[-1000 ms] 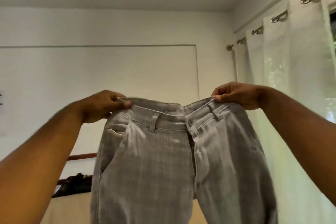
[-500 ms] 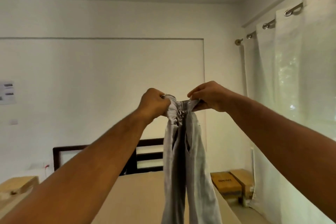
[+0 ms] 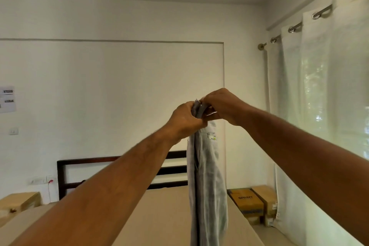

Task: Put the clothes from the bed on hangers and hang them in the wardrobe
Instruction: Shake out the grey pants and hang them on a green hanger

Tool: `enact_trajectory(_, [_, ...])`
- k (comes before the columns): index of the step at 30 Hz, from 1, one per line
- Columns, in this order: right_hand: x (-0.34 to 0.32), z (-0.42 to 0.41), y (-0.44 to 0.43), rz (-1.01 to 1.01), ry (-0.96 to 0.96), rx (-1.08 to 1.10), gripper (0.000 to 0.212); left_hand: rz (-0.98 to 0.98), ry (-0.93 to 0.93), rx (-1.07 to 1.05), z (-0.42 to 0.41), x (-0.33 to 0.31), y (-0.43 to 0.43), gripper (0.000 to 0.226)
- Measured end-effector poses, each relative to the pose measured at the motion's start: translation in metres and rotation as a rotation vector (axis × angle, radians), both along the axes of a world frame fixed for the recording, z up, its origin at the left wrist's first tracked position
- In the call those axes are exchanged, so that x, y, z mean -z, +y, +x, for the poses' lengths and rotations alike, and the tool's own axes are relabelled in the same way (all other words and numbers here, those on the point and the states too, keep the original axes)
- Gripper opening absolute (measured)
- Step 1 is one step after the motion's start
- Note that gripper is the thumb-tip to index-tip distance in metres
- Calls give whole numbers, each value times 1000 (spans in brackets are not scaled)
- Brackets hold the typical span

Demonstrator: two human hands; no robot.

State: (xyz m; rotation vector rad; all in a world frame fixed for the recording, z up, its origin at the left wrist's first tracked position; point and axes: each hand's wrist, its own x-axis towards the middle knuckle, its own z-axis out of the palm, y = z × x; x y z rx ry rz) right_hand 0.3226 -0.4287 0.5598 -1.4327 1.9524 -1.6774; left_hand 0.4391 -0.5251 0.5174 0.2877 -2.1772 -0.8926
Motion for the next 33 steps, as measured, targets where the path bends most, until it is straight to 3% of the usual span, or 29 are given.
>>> enact_trajectory(4, [-1,-2,4,26,131,-162,34,73,121,-72,7,5,-12,26])
enact_trajectory(7, [0,-15,4,156,726,75,64,160,189,11,15,7,-18,23])
enact_trajectory(9, [1,-18,3,289,953,172,72,173,246,77,18,10,-21,32])
enact_trajectory(12, [1,-20,1,330,896,129,43,216,274,192,24,19,-33,53])
enact_trajectory(15, [0,-16,-9,228,911,182,29,76,239,75,29,35,-47,56])
enact_trajectory(17, [-3,-12,-16,194,920,213,27,-31,192,-28,30,51,-51,54])
enact_trajectory(21, [-19,0,-22,203,946,210,26,76,156,-70,30,85,-55,56])
enact_trajectory(26, [-40,7,-20,135,981,218,26,136,65,7,23,123,-62,46])
enact_trajectory(30, [-45,16,-16,115,974,233,31,273,130,163,17,145,-60,29])
enact_trajectory(33, [-33,19,-20,116,949,286,29,316,197,199,16,167,-53,47])
